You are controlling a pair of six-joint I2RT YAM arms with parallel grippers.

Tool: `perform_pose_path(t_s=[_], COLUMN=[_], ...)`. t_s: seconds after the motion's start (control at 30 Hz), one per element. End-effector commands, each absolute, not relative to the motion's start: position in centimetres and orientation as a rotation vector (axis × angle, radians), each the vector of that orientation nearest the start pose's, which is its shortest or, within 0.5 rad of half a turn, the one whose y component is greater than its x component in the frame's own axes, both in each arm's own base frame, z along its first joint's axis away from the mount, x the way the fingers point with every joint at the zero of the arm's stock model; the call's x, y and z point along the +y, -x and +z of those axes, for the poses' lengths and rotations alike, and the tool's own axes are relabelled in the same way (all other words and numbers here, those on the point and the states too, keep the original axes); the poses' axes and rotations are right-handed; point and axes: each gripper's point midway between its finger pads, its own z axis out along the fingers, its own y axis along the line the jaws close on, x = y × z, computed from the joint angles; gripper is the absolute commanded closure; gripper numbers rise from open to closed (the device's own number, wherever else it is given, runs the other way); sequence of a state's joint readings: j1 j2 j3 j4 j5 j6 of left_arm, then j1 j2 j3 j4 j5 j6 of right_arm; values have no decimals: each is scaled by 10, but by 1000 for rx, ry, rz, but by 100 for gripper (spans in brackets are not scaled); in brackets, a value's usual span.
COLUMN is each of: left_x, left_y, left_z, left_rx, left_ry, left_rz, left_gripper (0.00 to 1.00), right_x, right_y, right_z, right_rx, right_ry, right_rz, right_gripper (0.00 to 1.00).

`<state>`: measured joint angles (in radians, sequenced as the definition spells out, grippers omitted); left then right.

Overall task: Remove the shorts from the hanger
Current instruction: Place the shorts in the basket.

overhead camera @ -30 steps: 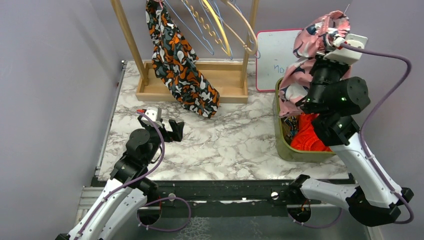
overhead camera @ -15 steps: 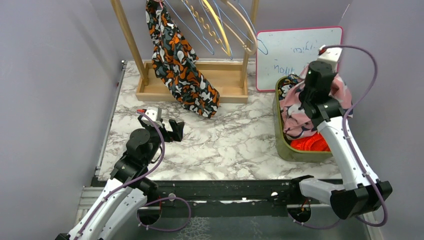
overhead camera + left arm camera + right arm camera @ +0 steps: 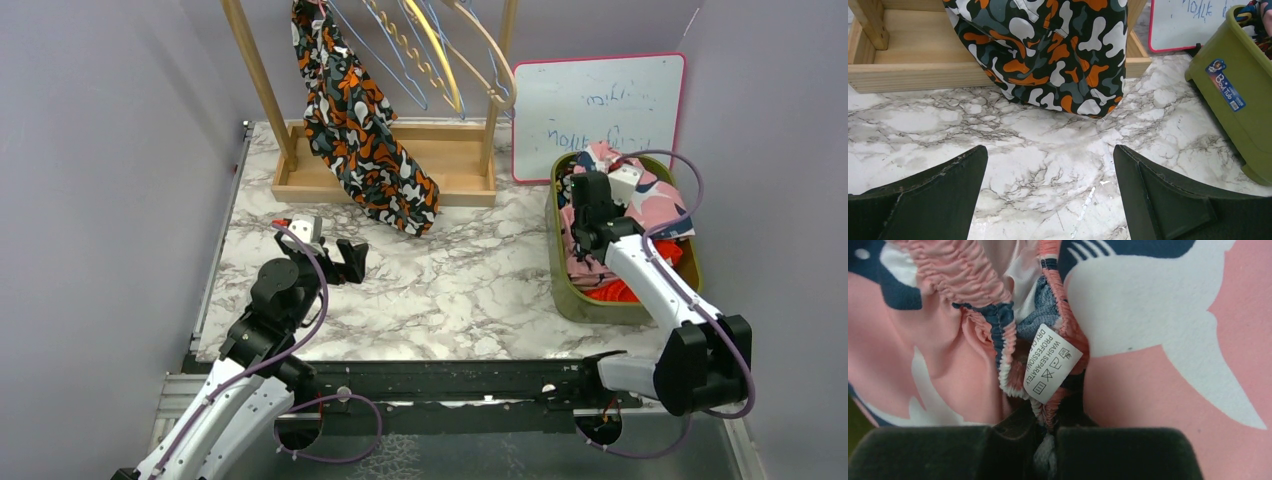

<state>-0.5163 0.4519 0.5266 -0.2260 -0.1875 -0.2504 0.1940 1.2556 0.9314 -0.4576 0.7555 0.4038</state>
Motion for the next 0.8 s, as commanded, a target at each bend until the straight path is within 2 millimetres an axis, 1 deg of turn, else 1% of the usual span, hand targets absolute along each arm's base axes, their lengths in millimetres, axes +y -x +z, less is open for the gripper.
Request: perform_pose_path(t_s=[0.0,0.03,0.07,0.1,0.13,0.17,0.23,0.27,0.3,0.37,0.47,0.57,0.63,0.7,0.77], left_x=[-106,-106,-106,-106,-106,-106,-106,-106,-107,-107,-106,-106,-107,-109,-109], left_y=[-239,-239,-239,-239,-239,-239,-239,-239,-239,-239,-239,-239,-239,-240,-240], left_z=[243,243,243,243,243,242,243,243,242,243,243,243,242,240,240], left_rx=[1697,1697,1697,1697,1698,1700,1700,1700,1702,1699,1697,1699,1702,1710,1714], left_ry=[-65,-66,-66,-66,-67,-69,-69,-69,-70,-69,-67,-66,-70,-76,-79], left_rz=[-408,-407,-407,-406,-407,-408,-409,-408,-408,-409,-407,-407,-411,-413,-412], left_gripper=[1,1,1,1,1,1,1,1,1,1,1,1,1,1,1], right_x=[-57,-55,-56,-57,-58,-59,-62,-62,-60,-53,-42,-41,-38,-35,-32], right_y=[-314,-313,-313,-314,-315,-317,-318,-318,-319,-321,-321,-320,-326,-335,-349], right_z=[130,127,130,136,146,159,190,207,223,252,287,318,341,355,360], right_rx=[2118,2138,2143,2139,2127,2111,2054,2016,1985,1931,1881,1822,1777,1744,1729], right_ry=[-685,-694,-710,-714,-710,-699,-697,-699,-679,-621,-540,-521,-495,-485,-465], right_rz=[-581,-574,-581,-588,-593,-594,-582,-555,-518,-428,-321,-288,-266,-247,-238], right_gripper=[91,91,91,88,72,61,51,43,37,27,21,15,14,14,15])
